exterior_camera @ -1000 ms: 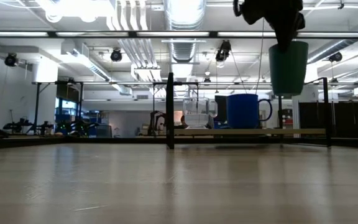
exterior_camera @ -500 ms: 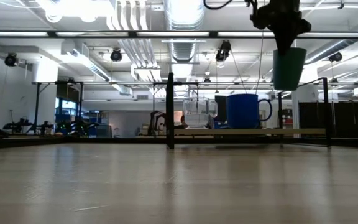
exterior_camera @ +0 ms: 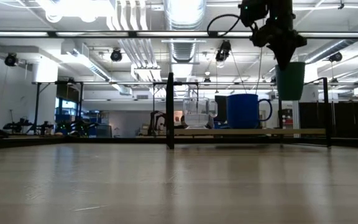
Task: Stack small to large cups/mugs on shelf
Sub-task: Put the green cup on the shelf
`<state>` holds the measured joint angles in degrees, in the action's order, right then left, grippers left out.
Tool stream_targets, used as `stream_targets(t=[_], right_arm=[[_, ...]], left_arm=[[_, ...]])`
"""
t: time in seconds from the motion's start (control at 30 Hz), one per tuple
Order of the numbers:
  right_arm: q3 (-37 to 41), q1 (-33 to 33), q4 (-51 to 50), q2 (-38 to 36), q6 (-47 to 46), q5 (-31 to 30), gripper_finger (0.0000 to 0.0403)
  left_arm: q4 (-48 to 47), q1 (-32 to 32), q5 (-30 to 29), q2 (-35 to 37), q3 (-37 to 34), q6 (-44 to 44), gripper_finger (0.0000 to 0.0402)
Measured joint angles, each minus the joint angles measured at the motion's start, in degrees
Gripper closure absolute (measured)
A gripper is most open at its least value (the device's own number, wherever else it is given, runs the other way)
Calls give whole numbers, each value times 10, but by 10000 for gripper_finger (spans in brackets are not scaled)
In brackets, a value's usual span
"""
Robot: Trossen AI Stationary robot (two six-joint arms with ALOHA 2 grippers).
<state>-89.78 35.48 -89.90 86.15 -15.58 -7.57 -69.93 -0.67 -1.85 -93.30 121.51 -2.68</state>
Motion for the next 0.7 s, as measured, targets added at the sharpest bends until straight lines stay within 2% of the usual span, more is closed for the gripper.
stream_targets(t=[0.23, 0.7], right_arm=[[0, 9, 14, 48, 36, 2, 394], [0, 8, 48, 119, 38, 33, 394]], left_arm=[[0, 0, 0, 0, 0, 0, 354], [0, 0, -1, 0, 0, 0, 354]])
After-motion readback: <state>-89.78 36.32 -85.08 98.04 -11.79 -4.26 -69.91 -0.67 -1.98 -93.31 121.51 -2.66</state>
